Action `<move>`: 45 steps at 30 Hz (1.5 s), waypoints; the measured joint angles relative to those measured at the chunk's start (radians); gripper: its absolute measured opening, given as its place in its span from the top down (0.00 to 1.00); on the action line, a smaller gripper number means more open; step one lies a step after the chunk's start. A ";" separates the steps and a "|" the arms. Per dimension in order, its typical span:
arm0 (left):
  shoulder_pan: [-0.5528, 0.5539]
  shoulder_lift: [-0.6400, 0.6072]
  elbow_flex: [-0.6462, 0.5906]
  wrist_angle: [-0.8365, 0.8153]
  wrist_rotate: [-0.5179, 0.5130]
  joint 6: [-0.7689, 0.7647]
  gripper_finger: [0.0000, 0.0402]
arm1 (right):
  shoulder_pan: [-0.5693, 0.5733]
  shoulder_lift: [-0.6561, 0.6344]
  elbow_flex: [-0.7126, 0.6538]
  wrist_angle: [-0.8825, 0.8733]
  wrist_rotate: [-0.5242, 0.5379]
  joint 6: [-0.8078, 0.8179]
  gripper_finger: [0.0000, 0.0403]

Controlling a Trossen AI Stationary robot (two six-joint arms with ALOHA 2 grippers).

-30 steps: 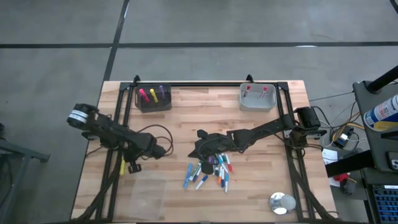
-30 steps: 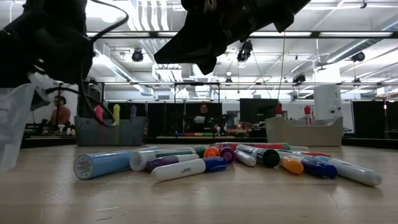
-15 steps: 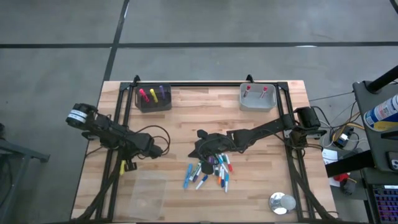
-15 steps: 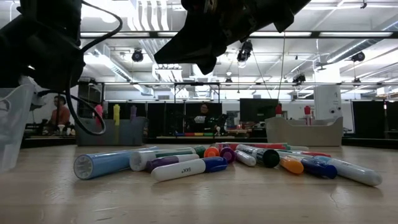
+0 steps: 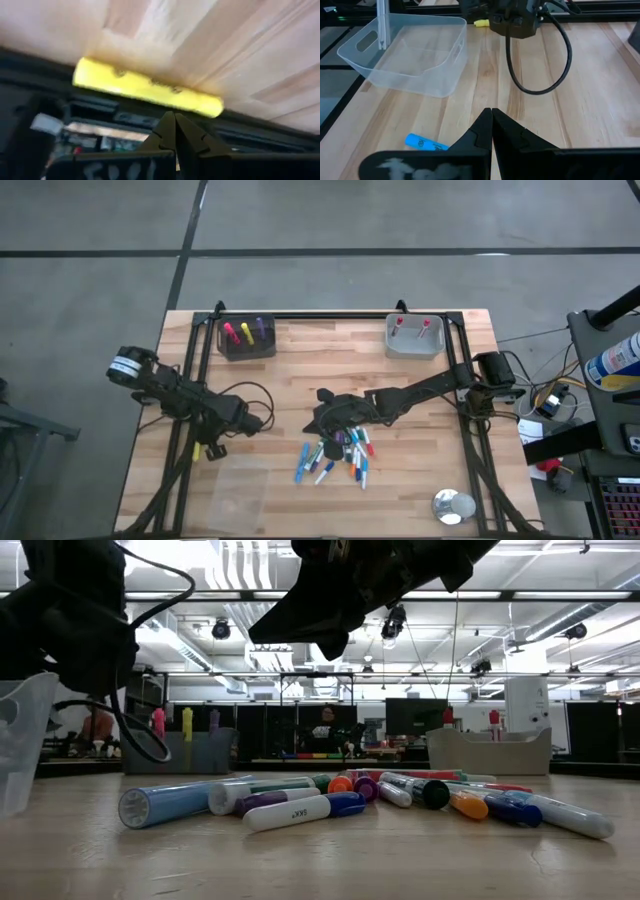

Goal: Pick & Place Markers
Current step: Put the yellow highlighter pen into the black bin

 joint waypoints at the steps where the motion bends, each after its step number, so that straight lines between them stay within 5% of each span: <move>1: 0.000 0.000 -0.001 0.020 0.011 -0.018 1.00 | 0.000 0.000 0.000 0.000 0.000 0.000 0.98; 12: 0.003 0.000 0.020 0.197 0.049 -0.116 1.00 | 0.000 0.000 0.000 0.000 0.000 -0.001 0.98; 22: 0.003 -0.010 0.024 0.012 0.046 -0.030 1.00 | 0.000 0.000 -0.001 0.000 0.000 -0.002 0.98; 45: 0.007 -0.008 -0.095 0.085 0.013 -0.076 1.00 | 0.000 0.000 -0.001 0.001 0.000 -0.002 0.98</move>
